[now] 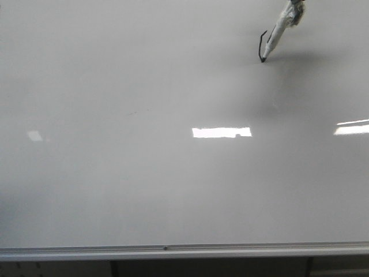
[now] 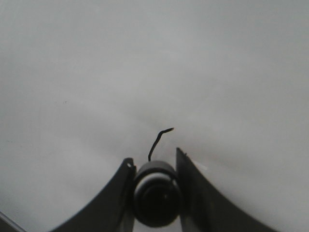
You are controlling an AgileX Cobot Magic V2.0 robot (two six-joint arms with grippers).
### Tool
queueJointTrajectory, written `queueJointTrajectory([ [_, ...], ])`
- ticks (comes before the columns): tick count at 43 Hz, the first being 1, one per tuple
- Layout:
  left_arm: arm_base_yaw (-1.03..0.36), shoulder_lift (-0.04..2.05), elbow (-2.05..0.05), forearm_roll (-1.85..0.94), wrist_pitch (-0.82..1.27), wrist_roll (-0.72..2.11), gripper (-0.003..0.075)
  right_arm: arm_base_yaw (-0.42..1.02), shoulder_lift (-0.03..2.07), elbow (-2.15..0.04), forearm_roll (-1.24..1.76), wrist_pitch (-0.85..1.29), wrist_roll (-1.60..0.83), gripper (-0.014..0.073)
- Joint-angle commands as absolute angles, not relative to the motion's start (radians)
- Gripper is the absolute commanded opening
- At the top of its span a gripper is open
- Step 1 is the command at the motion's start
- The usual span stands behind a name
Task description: Write number 0 on whiteboard
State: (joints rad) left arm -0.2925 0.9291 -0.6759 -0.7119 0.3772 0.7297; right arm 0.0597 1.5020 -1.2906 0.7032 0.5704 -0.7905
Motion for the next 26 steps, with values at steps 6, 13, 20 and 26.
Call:
queueJointTrajectory([
  [6, -0.290, 0.917, -0.702, -0.734, 0.321, 0.720, -0.0020, 0.058, 1.470, -1.328, 0.686, 0.511, -0.793, -0.0060],
  [13, -0.290, 0.917, -0.702, -0.732, 0.321, 0.720, -0.0019, 0.058, 1.470, -1.328, 0.654, 0.510, -0.792, -0.0060],
  [20, -0.290, 0.917, -0.702, -0.732, 0.321, 0.720, -0.0020, 0.058, 1.470, -1.328, 0.596, 0.504, -0.756, -0.0060],
  [26, -0.290, 0.917, -0.702, -0.732, 0.319, 0.720, -0.0020, 0.058, 1.470, -1.328, 0.564, 0.495, -0.737, -0.0060],
])
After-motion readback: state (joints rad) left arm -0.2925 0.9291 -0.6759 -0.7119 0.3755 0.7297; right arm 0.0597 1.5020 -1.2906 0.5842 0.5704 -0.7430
